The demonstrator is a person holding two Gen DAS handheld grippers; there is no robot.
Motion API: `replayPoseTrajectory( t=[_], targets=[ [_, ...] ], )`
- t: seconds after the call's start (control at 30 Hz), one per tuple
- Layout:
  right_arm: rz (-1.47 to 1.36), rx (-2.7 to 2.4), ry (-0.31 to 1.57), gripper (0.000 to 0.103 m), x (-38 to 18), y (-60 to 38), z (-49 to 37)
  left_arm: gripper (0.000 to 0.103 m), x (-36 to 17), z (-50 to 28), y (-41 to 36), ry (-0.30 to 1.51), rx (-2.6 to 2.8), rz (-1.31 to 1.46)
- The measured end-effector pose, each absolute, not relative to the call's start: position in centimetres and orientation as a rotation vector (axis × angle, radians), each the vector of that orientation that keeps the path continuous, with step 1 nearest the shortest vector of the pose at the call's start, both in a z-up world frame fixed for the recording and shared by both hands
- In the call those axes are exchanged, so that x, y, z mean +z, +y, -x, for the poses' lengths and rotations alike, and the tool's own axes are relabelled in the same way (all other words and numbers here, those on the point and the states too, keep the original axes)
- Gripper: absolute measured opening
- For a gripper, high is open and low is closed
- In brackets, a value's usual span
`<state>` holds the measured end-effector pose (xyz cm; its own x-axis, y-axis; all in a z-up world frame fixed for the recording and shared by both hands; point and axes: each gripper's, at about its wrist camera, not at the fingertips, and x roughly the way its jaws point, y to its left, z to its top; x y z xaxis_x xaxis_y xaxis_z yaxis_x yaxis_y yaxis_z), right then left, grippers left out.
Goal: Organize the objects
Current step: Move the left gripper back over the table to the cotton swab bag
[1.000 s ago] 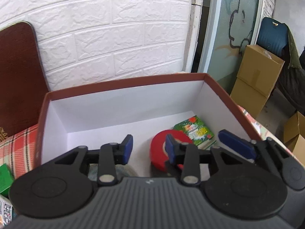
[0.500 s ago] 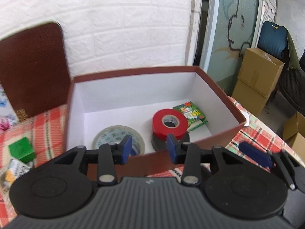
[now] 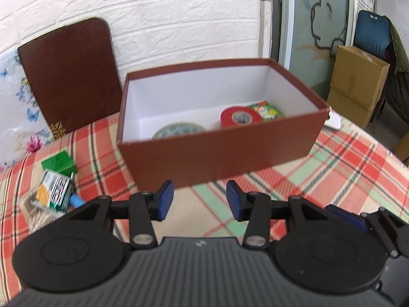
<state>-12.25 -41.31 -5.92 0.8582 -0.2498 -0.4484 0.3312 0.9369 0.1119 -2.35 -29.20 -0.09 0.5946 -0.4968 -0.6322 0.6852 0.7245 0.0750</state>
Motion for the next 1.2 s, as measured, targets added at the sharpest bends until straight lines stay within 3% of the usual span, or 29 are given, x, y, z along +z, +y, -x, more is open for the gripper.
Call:
replayPoseTrajectory(
  t=[0.27, 0.5, 0.53, 0.6, 1.2],
  targets=[
    [-0.231, -0.3, 0.544, 0.076, -7.5, -40.7, 12.4, 0.05, -3.2, 2.7, -27.0, 0.681, -0.638, -0.352],
    [-0.098, -0.31, 0.572, 0.08, -8.9, -38.2, 11.5, 0.052, -6.9, 2.1, -24.4, 0.755, -0.564, -0.362],
    [-0.084, -0.313, 0.572, 0.08, -8.9, -38.0, 11.5, 0.056, -7.4, 2.1, -23.9, 0.757, -0.564, -0.348],
    [-0.074, -0.317, 0.572, 0.08, -8.9, -37.9, 11.5, 0.062, -7.6, 2.1, -23.1, 0.735, -0.554, -0.342],
    [0.018, -0.22, 0.62, 0.079, -8.5, -33.5, 9.6, 0.068, -8.0, 0.8, -19.4, 0.714, -0.536, -0.287]
  ],
)
